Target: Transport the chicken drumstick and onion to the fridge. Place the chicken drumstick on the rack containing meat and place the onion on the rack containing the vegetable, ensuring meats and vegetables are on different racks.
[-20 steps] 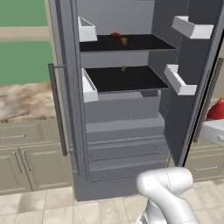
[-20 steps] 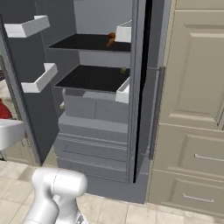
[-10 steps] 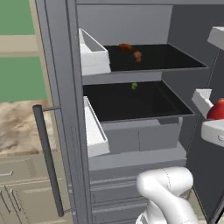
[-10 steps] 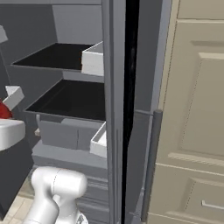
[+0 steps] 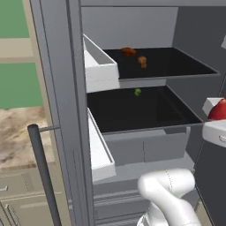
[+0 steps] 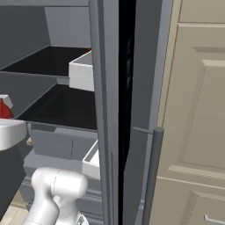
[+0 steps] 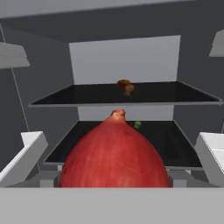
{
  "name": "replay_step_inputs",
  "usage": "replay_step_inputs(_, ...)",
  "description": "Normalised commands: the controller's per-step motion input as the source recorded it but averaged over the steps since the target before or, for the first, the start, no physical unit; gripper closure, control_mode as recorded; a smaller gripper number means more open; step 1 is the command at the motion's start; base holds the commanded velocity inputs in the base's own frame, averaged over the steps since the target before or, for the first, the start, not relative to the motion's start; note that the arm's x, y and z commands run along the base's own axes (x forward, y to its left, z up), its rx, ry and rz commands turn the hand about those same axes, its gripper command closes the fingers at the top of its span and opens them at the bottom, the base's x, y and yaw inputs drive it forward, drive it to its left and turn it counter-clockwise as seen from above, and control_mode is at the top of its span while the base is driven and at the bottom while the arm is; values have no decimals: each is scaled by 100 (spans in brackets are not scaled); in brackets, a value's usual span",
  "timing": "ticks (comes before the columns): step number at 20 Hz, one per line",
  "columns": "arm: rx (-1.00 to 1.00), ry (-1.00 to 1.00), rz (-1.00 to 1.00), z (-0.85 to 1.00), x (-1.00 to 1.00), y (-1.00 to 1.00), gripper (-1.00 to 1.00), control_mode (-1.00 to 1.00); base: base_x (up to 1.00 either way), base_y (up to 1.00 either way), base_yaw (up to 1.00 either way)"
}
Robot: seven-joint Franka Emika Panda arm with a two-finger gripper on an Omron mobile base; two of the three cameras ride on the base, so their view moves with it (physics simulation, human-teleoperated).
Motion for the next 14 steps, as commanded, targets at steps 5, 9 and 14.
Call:
replay_step_inputs(5, 0, 0, 0, 0, 0, 0, 100, 100, 97, 3, -7)
replay_step_inputs(9, 0, 0, 0, 0, 0, 0, 100, 100, 83, 1, -12)
replay_step_inputs(14, 0, 1, 0, -6, 12, 0, 100, -100, 47, -1, 0)
